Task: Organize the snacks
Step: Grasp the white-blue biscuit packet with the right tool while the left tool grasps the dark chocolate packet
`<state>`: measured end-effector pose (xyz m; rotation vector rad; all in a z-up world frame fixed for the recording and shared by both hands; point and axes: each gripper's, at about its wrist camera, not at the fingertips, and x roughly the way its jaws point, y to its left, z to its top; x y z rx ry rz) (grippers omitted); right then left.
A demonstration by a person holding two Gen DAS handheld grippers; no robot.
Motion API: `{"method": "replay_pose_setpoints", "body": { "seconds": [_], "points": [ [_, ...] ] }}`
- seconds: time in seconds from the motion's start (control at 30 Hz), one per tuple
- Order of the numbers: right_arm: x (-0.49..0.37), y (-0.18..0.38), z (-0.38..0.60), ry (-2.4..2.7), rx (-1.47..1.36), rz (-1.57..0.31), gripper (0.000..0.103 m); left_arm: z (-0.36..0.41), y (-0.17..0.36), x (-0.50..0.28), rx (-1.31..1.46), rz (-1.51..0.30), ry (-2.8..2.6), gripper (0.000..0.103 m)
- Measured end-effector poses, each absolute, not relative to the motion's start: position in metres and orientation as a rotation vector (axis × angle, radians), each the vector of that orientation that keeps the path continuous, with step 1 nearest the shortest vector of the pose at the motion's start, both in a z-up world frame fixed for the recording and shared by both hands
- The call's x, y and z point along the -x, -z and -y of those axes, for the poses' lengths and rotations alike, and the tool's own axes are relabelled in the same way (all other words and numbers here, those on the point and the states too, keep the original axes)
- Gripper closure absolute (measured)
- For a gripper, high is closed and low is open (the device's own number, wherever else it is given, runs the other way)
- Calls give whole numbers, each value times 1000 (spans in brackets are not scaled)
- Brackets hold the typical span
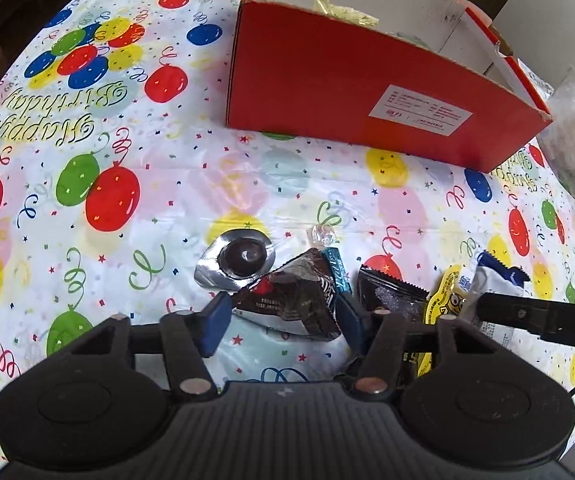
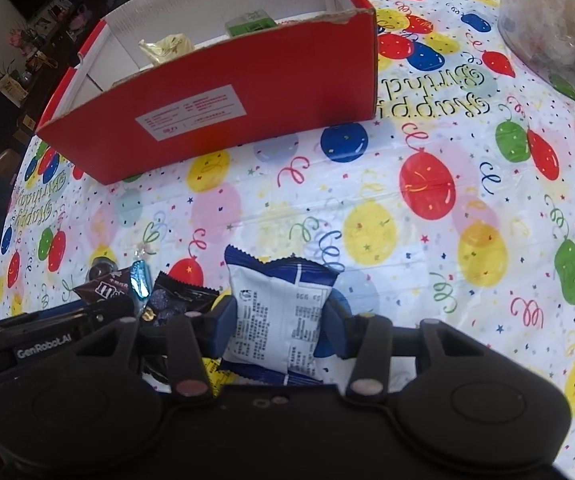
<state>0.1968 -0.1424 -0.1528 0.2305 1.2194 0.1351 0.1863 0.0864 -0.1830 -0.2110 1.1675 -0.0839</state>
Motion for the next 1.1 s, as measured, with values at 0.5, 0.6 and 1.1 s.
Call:
{"method": "replay_pose_setpoints", "body": {
  "seconds": [0.5,0.6,1.1],
  "points": [
    [-191,149,147,-132,-245,-1204,60,-96,176,-169,244,-1091,112,79],
    [-189,147,148,-133,-244,-1197,85,-100,173,-165,255,-1075,104,85],
    [-184,151,149,-147,-300,-1233,70,-114,172,-147,278,-1098,98,90]
  ]
}}
